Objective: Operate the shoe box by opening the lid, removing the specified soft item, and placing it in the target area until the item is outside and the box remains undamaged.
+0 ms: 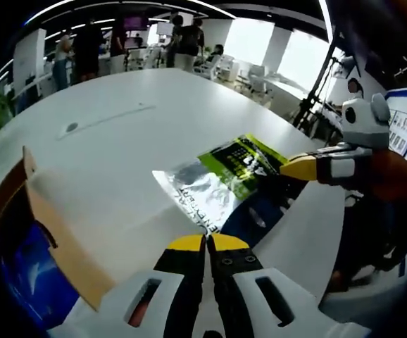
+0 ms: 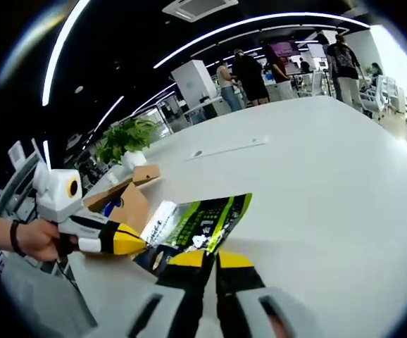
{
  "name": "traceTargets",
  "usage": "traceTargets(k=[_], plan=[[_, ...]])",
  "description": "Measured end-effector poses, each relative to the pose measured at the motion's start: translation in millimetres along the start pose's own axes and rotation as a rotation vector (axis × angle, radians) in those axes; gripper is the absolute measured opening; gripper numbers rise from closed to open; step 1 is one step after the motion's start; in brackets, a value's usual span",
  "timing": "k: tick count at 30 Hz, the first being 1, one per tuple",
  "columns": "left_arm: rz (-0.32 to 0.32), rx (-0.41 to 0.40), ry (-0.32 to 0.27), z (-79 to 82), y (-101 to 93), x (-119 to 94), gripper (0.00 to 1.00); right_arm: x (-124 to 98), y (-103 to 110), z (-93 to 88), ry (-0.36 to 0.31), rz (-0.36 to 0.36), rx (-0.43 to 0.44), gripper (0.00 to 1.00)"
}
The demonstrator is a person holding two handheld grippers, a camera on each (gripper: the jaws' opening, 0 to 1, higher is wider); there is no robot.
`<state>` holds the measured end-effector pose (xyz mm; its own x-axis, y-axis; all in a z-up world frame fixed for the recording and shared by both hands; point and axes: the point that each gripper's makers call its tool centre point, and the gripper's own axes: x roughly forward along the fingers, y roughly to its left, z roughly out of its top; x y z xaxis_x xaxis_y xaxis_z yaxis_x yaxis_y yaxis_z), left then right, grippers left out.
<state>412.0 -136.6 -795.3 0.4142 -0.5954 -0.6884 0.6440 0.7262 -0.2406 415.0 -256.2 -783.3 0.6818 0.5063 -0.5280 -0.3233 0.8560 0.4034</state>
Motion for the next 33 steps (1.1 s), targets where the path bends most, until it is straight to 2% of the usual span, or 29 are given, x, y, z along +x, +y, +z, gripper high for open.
traceTargets(k=[5, 14, 26, 33], plan=[[-0.004, -0.005, 0.011, -5.0, 3.2, 10.1, 0.0, 2.2, -5.2, -3.3, 0.01, -0.003, 0.003, 0.0], [0.002, -0.024, 0.016, -7.8, 6.5, 15.7, 0.0, 7.9, -8.7, -8.8, 0.021, -0.001, 0.011, 0.0], [0.003, -0.029, 0.048, -20.2, 7.3, 20.6, 0.0, 11.9, -9.4, -21.8, 0.054, 0.003, 0.005, 0.0], [-0.001, -0.028, 0.054, -20.1, 4.0, 23.1, 0.0, 12.5, -15.0, -24.4, 0.059, -0.006, 0.01, 0.0]])
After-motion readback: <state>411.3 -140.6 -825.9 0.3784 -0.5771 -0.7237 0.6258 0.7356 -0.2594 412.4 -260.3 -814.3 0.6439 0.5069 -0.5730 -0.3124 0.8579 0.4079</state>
